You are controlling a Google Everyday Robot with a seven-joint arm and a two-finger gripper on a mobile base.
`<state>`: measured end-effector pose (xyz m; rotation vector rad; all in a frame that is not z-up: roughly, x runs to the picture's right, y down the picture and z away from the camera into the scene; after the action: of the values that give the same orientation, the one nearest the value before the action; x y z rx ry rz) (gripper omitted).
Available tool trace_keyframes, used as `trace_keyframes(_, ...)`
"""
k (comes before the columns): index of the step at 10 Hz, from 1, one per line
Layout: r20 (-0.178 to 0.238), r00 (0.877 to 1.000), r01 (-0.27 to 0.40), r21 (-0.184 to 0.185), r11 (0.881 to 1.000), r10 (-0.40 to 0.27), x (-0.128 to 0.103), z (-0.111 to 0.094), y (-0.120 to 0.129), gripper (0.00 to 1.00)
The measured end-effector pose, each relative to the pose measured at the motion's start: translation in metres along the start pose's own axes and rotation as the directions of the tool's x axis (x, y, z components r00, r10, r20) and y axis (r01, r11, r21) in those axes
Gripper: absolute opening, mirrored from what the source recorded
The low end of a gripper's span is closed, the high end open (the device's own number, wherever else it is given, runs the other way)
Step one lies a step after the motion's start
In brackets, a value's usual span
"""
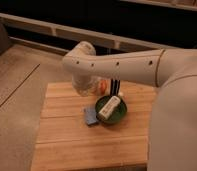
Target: Knock the eraser over
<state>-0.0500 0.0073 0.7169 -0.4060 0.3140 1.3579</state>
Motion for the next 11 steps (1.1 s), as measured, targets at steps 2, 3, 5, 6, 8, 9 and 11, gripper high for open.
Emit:
trace_keyframes(2, 0.021, 1.0, 0.006, 0.013, 1.0, -0.006, -0.006, -0.005, -0.013, 0.0)
trace_keyframes(3, 0.022, 1.0, 0.012, 0.009, 1.0, -0.012, -0.006, -0.005, -0.008, 0.0)
trace_keyframes(5, 0.02, 1.0, 0.017, 0.013, 1.0, -0.017, -0.006, -0.005, -0.007, 0.0)
trace_keyframes(6, 0.002, 1.0, 0.018, 0.032, 0.999, -0.019, -0.002, 0.0, -0.007, 0.0)
trace_keyframes(8, -0.062, 0.998, -0.02, 0.122, 0.992, 0.028, 0.013, 0.022, -0.037, 0.0)
trace_keyframes(9, -0.08, 0.995, -0.041, 0.162, 0.986, 0.054, 0.017, 0.032, -0.057, 0.0)
trace_keyframes(11, -0.06, 0.996, -0.058, 0.198, 0.979, 0.071, 0.008, 0.045, -0.086, 0.0)
